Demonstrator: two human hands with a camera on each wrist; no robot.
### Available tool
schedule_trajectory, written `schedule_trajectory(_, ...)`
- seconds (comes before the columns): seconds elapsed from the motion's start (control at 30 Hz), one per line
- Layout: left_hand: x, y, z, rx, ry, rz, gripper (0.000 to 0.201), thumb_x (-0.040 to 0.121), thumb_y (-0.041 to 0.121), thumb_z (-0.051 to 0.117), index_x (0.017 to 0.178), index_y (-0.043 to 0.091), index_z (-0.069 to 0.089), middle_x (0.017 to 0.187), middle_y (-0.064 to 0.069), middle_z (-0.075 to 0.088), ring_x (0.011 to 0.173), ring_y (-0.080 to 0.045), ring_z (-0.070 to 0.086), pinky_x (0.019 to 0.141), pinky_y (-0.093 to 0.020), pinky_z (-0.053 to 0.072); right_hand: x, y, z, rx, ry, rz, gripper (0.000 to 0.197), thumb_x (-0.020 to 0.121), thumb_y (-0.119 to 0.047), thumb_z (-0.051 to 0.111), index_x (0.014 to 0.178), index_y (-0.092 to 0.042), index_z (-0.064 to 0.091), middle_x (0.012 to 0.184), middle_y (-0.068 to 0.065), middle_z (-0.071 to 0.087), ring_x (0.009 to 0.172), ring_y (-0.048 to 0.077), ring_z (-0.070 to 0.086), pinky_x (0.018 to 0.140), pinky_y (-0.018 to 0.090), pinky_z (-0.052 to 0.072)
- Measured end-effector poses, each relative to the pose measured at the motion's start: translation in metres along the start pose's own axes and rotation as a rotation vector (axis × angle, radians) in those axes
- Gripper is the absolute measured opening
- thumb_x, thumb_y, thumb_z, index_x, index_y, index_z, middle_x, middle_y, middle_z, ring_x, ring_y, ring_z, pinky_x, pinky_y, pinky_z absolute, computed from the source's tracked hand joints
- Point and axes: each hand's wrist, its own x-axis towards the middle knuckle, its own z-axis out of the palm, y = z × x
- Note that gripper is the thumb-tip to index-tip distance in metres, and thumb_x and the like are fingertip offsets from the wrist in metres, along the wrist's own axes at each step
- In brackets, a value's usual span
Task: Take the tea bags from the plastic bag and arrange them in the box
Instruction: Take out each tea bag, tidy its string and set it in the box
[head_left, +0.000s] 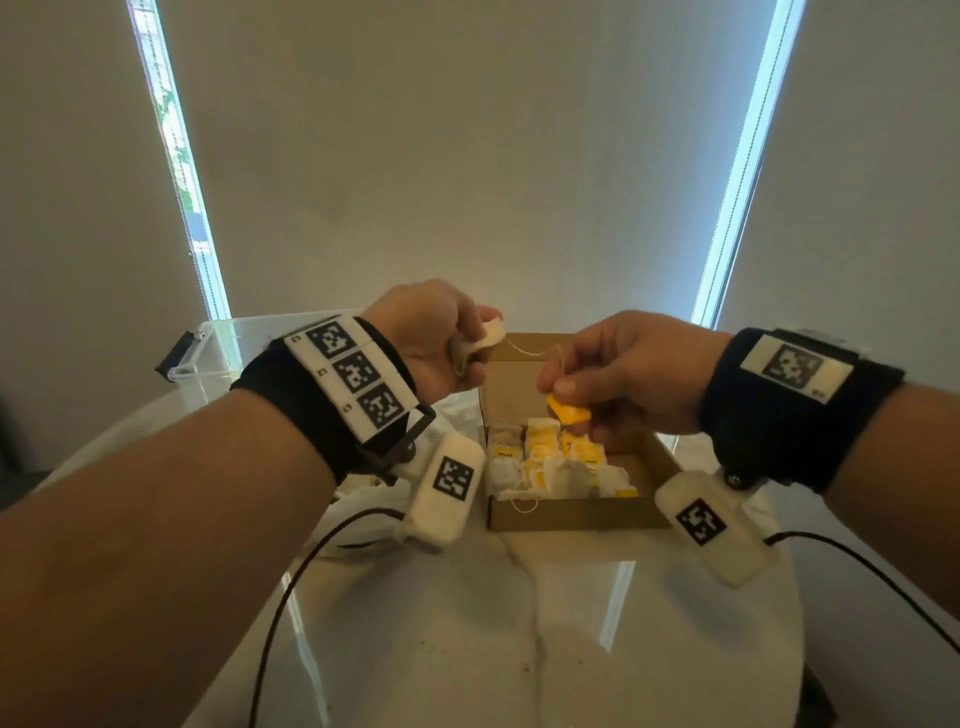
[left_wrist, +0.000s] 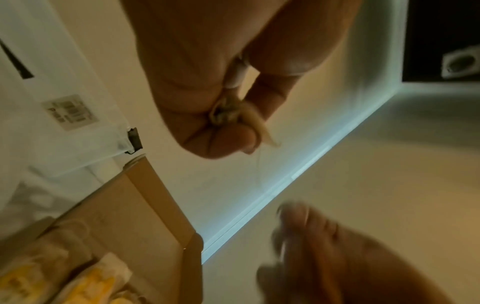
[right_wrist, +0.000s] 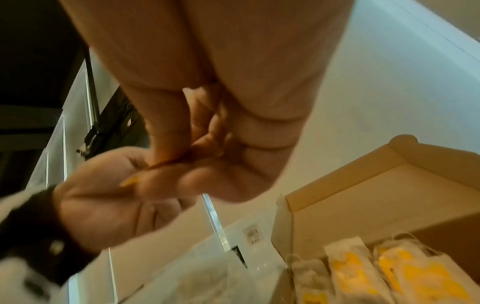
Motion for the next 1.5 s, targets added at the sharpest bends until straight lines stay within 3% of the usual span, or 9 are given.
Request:
schedule_trajectory(0.3, 0.003, -0.028, 0.016, 0.063, 0.027, 0.095, 0.020, 0.088, -0.004, 0.066, 0.106, 0.006, 0.066, 0.106, -0.015, 0.072, 0.087, -0.024, 0.069, 0.070, -0.032, 0.059, 0.006, -0.022, -0.005, 0.108, 0.308, -0.121, 0.023, 0.085, -0.006, 0.073, 0.107, -0.001, 0.069, 0.078, 0.007, 0.076, 0.065, 0.012, 0.072, 0.062, 0.024, 0.058)
schedule_trajectory(0.57, 0.004, -0.034, 0.028, -0.143, -0.033, 0.096, 0.019, 0.099, 0.013, 0.057, 0.115, 0.006, 0.064, 0.100, -0.011, 0.071, 0.083, -0.020, 0.070, 0.057, -0.028, 0.057, 0.009, -0.020, -0.002, -0.107, 0.413, -0.067, 0.015, 0.079, -0.014, 0.082, 0.088, -0.006, 0.075, 0.064, 0.002, 0.073, 0.051, 0.007, 0.066, 0.054, 0.020, 0.056)
schedule_trajectory(0.83, 0.008, -0.046, 0.034, -0.105, -0.040, 0.172, 0.017, 0.089, 0.002, 0.066, 0.106, 0.007, 0.065, 0.103, -0.014, 0.073, 0.092, -0.027, 0.072, 0.067, -0.032, 0.059, 0.009, -0.012, -0.012, -0.283, 0.280, 0.000, 0.019, 0.081, -0.026, 0.080, 0.099, -0.022, 0.074, 0.085, -0.003, 0.078, 0.073, 0.012, 0.074, 0.066, 0.026, 0.057)
schedule_trajectory(1.0, 0.011, -0.058, 0.051, -0.073, 0.004, 0.154, 0.023, 0.085, -0.002, 0.071, 0.103, 0.008, 0.062, 0.101, -0.014, 0.071, 0.088, -0.027, 0.072, 0.063, -0.034, 0.060, 0.006, -0.003, -0.024, -0.317, 0.250, -0.028, 0.016, 0.080, -0.017, 0.081, 0.094, -0.019, 0.075, 0.081, 0.001, 0.078, 0.069, 0.013, 0.076, 0.068, 0.025, 0.061)
schedule_trajectory(1.13, 0.013, -0.068, 0.059, -0.094, -0.052, 0.066, 0.035, 0.079, 0.003, 0.075, 0.108, 0.008, 0.057, 0.104, -0.016, 0.071, 0.092, -0.029, 0.072, 0.075, -0.038, 0.061, 0.005, 0.010, -0.034, -0.406, 0.239, -0.067, 0.009, 0.081, -0.012, 0.080, 0.089, -0.013, 0.076, 0.072, -0.001, 0.076, 0.063, 0.010, 0.073, 0.065, 0.022, 0.059)
schedule_trajectory(1.2, 0.015, -0.073, 0.059, 0.060, -0.059, 0.052, 0.041, 0.078, 0.012, 0.080, 0.112, 0.010, 0.058, 0.105, -0.012, 0.071, 0.093, -0.026, 0.072, 0.080, -0.038, 0.059, 0.006, 0.020, -0.042, -0.507, 0.234, -0.054, 0.006, 0.083, -0.012, 0.079, 0.087, -0.013, 0.075, 0.068, -0.003, 0.075, 0.058, 0.005, 0.070, 0.056, 0.016, 0.056)
schedule_trajectory(1.3, 0.015, -0.076, 0.049, 0.638, -0.046, 0.174, 0.031, 0.078, 0.022, 0.082, 0.101, 0.019, 0.062, 0.098, -0.002, 0.067, 0.089, -0.017, 0.066, 0.077, -0.031, 0.056, 0.012, 0.039, -0.050, -0.783, 0.199, 0.047, 0.009, 0.085, -0.016, 0.078, 0.082, -0.021, 0.072, 0.069, -0.006, 0.074, 0.054, -0.002, 0.065, 0.058, 0.013, 0.053)
schedule_trajectory(1.4, 0.012, -0.077, 0.040, 1.201, -0.098, 0.216, 0.024, 0.079, 0.025, 0.081, 0.094, 0.025, 0.062, 0.094, 0.006, 0.061, 0.086, -0.011, 0.059, 0.073, -0.022, 0.049, 0.020, 0.058, -0.050, -1.014, 0.118, 0.143, 0.013, 0.086, -0.022, 0.077, 0.083, -0.027, 0.066, 0.079, -0.012, 0.068, 0.065, 0.003, 0.063, 0.067, 0.014, 0.050)
schedule_trajectory(1.5, 0.008, -0.081, 0.038, 1.469, -0.115, 0.194, 0.025, 0.079, 0.027, 0.081, 0.098, 0.024, 0.065, 0.097, 0.005, 0.062, 0.089, -0.013, 0.059, 0.066, -0.021, 0.044, 0.026, 0.067, -0.046, -1.118, 0.029, 0.186, 0.008, 0.090, -0.025, 0.073, 0.093, -0.028, 0.067, 0.084, -0.013, 0.064, 0.073, 0.006, 0.059, 0.064, 0.011, 0.042)
